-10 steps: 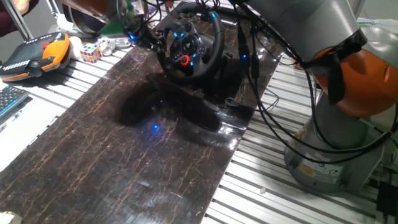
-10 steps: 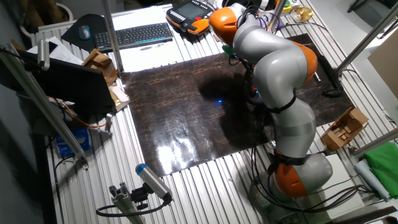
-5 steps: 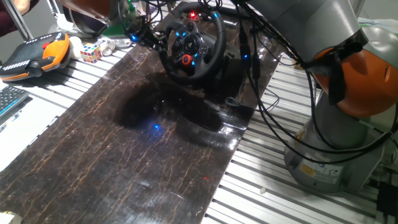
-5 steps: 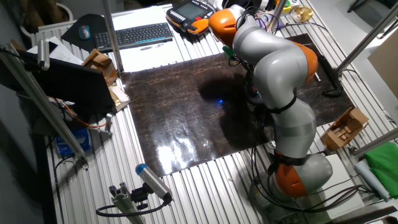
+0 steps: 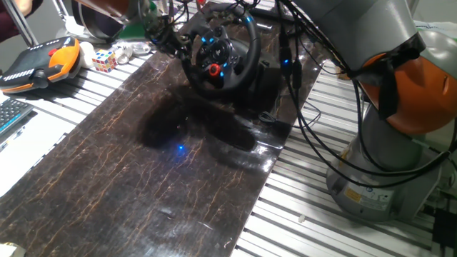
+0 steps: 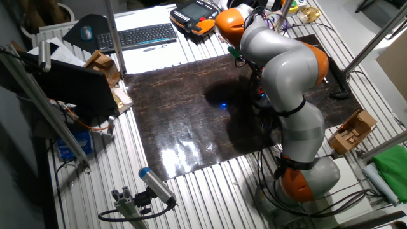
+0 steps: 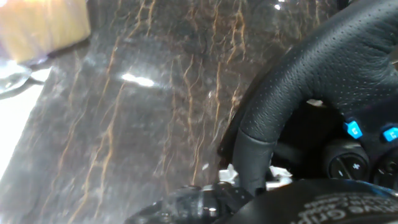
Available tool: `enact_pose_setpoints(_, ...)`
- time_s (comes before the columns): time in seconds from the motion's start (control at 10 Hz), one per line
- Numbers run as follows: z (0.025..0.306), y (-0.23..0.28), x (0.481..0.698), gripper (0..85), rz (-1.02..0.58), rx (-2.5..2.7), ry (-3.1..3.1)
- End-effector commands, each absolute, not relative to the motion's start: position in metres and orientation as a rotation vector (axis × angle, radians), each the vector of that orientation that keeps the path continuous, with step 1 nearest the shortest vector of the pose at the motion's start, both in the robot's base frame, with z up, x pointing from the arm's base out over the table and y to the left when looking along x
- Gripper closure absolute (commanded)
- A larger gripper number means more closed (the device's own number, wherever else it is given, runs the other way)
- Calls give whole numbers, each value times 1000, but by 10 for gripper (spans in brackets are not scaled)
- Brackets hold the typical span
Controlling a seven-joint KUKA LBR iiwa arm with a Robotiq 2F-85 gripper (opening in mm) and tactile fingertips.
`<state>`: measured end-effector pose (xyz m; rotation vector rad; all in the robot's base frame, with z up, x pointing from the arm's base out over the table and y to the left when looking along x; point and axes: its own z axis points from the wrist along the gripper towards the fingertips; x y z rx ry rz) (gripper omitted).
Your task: Rotate the steering wheel 90 degrees clockwise
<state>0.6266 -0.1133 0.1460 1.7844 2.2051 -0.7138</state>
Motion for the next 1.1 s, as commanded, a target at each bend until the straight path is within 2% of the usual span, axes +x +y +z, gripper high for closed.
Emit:
enact_pose_setpoints(0.0, 147, -106, 628, 843, -716, 1791, 2211)
enact_pose_setpoints(0.6, 147, -103, 631, 830, -720, 1817, 2175)
enact_pose_setpoints(0.9, 148, -106, 631, 520, -705, 1848, 2170)
enact_pose_setpoints(1.0, 146, -106, 632, 473, -714, 1841, 2171)
